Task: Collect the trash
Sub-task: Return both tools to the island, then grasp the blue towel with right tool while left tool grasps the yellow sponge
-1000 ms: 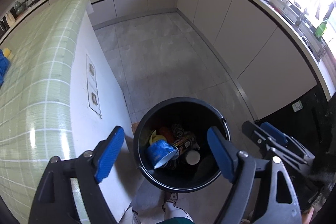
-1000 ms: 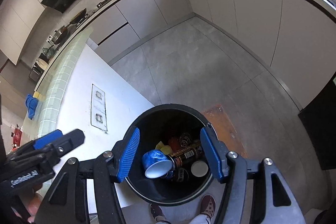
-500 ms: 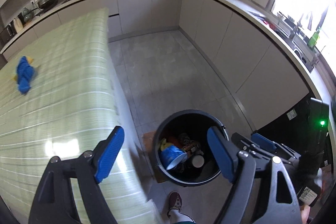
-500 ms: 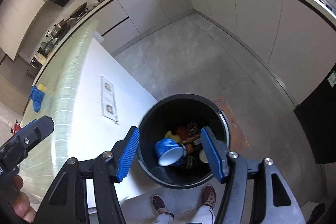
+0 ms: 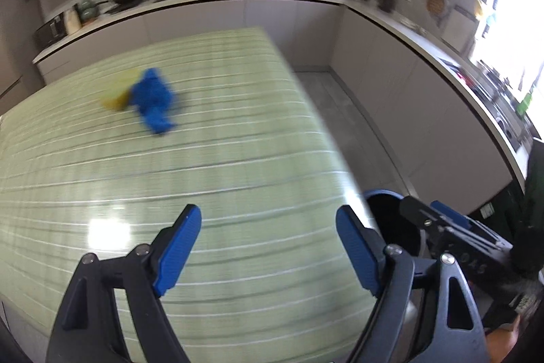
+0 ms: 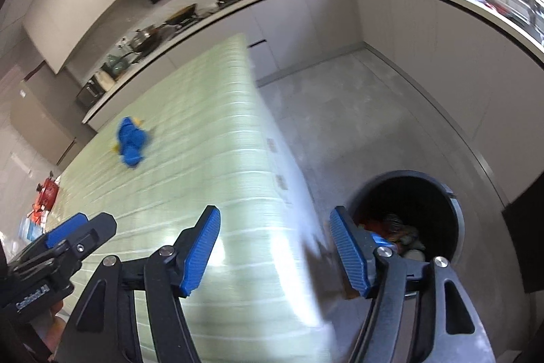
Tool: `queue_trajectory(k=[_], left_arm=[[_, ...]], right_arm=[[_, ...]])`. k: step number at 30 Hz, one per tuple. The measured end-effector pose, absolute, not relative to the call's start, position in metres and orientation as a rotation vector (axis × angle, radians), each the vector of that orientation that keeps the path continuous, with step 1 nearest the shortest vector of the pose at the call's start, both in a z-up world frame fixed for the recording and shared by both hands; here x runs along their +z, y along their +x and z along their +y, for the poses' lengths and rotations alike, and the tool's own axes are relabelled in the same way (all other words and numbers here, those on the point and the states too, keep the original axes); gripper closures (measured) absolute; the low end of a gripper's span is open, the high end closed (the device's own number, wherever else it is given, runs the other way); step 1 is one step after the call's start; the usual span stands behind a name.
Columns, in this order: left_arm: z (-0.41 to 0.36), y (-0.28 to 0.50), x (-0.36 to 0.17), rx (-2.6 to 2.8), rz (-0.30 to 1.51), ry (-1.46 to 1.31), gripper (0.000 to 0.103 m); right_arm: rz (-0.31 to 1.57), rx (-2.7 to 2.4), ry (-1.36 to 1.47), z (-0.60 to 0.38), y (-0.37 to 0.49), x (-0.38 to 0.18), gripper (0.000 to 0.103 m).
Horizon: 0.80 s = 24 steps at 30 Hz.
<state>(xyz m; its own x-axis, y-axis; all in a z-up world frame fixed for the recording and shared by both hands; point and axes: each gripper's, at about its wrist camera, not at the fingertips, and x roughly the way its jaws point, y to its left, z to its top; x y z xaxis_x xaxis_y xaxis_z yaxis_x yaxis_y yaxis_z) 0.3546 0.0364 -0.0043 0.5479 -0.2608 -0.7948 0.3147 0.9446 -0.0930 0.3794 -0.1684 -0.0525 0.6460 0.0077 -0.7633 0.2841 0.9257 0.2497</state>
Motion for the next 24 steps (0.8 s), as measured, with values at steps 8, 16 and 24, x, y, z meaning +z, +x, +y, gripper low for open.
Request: queue_trajectory(k=[8, 16, 24], left_arm=[[0.144, 0.391, -0.012, -0.186, 0.927, 0.025, 0.02], [0.192, 0.43, -0.011, -0.069, 0.91, -0.038, 0.02], [0.212, 0.468, -0.015, -0.052, 0.909, -0.04, 0.02]], right_arm=[[0.878, -0.058, 0.317, -0.07, 0.419, -0.061, 0.033], [0.879, 0.065, 0.254, -0.027, 0.472, -0.059, 0.033], [0.893, 0.116, 0.228, 0.008, 0.538, -0.066, 0.032]])
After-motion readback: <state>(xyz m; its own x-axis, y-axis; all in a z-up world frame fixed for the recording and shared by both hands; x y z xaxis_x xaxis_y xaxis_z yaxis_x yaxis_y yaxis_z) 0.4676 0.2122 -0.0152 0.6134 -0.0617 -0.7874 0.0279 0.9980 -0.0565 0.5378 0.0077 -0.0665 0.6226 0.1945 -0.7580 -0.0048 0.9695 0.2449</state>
